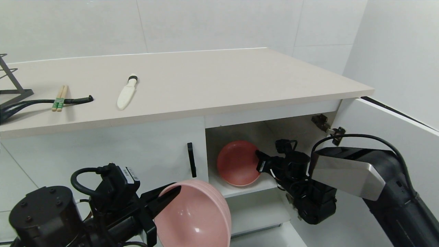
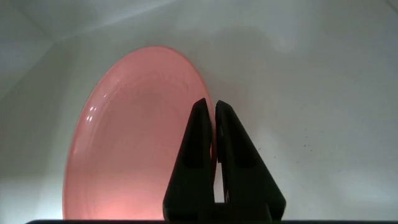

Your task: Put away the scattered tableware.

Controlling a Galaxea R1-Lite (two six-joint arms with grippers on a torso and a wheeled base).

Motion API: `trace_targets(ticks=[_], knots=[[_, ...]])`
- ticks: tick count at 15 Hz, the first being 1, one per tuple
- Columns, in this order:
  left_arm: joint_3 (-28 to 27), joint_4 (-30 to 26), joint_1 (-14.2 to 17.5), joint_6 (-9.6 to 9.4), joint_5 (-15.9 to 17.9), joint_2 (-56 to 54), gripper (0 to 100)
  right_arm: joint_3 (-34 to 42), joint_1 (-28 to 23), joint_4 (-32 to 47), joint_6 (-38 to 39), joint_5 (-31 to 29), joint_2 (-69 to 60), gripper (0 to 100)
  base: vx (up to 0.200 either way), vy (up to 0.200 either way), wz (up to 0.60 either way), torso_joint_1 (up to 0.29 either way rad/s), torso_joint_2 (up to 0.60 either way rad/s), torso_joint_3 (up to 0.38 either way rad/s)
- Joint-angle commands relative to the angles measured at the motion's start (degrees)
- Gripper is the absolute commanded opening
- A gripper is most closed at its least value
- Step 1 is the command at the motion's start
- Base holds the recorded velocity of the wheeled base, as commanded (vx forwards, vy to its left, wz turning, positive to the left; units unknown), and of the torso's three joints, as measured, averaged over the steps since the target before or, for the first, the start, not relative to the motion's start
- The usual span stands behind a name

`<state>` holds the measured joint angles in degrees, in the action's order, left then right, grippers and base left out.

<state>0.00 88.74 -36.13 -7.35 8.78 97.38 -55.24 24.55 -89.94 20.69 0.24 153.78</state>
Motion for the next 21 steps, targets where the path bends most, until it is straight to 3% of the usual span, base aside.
trace_targets(ticks=[1, 13, 14, 19, 21], knots=[[0.0, 0.03, 0.01, -0.03, 0.01, 0.0, 0, -1.01, 0.32, -0.06, -0.03, 0.02, 1.34, 0, 0.0, 0.0, 0.0, 0.0, 0.0, 0.0], [0.0, 0.03, 0.01, -0.03, 0.01, 0.09, 0, -4.71, -0.82, -0.06, -0.12, -1.39, 3.8, 0, 0.0, 0.0, 0.0, 0.0, 0.0, 0.0], [0.0, 0.03, 0.01, -0.03, 0.01, 0.09, 0, -5.41, -1.0, -0.06, -0.12, -1.39, 3.89, 100, 0.0, 0.0, 0.0, 0.0, 0.0, 0.0], [0.0, 0.03, 0.01, -0.03, 0.01, -0.17, 0, -5.23, -1.61, -0.06, -3.64, -1.83, 3.98, 100, 0.0, 0.0, 0.0, 0.0, 0.0, 0.0], [0.0, 0.03, 0.01, -0.03, 0.01, -0.61, 0, 1.53, -1.44, -0.06, -8.38, -2.97, -1.38, 100, 0.0, 0.0, 0.0, 0.0, 0.0, 0.0]])
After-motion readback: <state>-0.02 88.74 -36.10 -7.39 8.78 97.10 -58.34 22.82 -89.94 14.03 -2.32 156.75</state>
